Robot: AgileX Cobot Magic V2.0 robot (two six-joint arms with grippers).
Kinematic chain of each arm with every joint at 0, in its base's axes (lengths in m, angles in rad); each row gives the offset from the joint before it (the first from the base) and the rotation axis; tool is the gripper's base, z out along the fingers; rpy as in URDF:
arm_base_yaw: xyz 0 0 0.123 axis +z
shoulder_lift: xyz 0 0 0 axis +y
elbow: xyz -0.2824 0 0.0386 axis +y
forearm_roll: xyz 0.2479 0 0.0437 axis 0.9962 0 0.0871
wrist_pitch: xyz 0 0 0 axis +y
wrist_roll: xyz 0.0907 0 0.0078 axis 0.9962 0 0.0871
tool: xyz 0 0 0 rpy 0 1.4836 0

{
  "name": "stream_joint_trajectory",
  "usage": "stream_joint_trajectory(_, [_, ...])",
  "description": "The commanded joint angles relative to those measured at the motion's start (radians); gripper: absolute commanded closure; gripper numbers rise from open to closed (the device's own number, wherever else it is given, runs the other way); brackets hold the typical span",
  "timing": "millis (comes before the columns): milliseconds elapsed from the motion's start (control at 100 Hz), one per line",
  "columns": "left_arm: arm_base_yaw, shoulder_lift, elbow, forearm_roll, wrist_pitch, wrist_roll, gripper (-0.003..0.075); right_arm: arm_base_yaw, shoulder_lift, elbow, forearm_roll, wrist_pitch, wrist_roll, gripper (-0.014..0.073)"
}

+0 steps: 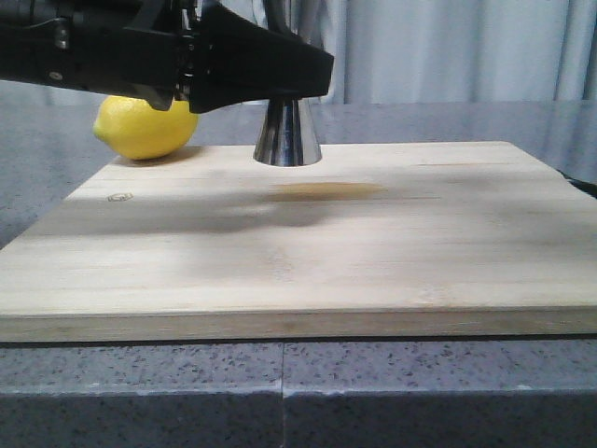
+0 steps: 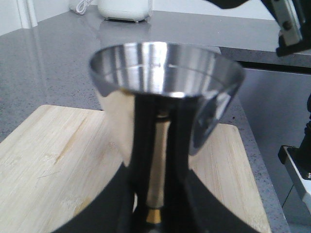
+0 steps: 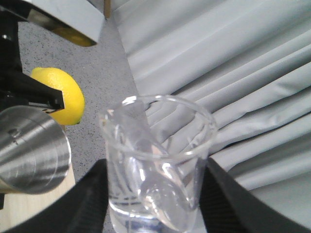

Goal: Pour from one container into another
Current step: 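Tilt the beaker with the right gripper, pouring liquid into the jigger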

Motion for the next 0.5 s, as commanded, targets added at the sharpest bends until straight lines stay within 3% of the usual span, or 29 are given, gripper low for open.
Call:
stream_joint_trajectory(0, [-0.010,-0.045,-0.027,-0.085,0.114,-0.009,0.0739,-0.001,-0.015,-0.039,-0.018,-0.060,-0.006,0.0357])
stream_joint_trajectory(490, [-0.010,-0.045,-0.027,-0.085,0.114,-0.009,0.0739,-0.001,-0.015,-0.039,-0.097,-0.059,-0.006,0.0357])
